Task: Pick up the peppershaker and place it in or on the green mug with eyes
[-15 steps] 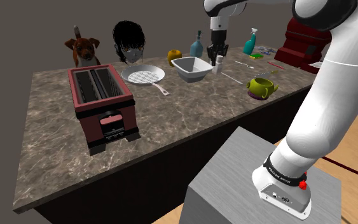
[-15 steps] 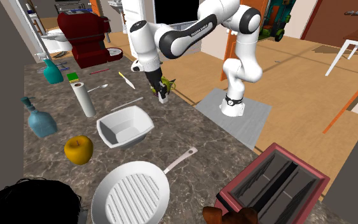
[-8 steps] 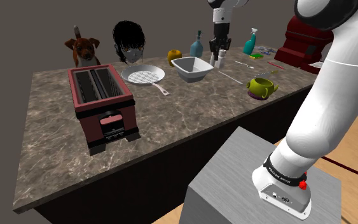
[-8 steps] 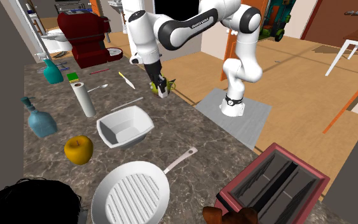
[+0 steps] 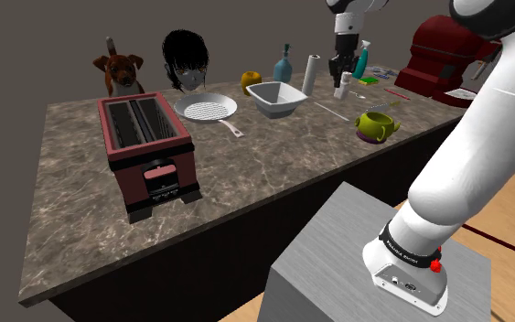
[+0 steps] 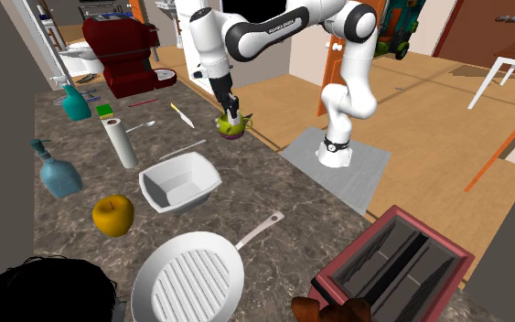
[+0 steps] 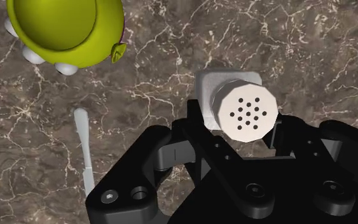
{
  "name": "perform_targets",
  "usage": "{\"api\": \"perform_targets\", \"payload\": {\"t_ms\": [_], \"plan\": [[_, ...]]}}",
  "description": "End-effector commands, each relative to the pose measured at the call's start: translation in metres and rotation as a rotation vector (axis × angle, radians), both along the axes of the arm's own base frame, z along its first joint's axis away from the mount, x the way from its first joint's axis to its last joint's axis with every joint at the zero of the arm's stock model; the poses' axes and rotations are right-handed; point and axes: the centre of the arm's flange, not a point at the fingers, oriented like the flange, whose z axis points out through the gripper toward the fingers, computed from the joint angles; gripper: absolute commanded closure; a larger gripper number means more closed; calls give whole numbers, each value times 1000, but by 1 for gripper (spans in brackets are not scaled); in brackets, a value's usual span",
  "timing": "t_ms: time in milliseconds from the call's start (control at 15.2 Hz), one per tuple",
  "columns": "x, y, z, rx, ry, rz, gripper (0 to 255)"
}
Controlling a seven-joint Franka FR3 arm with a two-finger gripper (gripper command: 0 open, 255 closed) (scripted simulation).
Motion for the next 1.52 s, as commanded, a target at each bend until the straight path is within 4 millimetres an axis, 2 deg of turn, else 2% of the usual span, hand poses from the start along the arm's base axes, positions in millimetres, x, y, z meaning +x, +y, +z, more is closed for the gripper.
{"api": "perform_targets", "payload": {"t_ms": [0, 858, 1452], "plan": [[-18, -20, 1, 0, 0, 1, 255], [-148, -137, 6, 0, 0, 1, 255], [-148, -137, -41, 0, 0, 1, 255]]}}
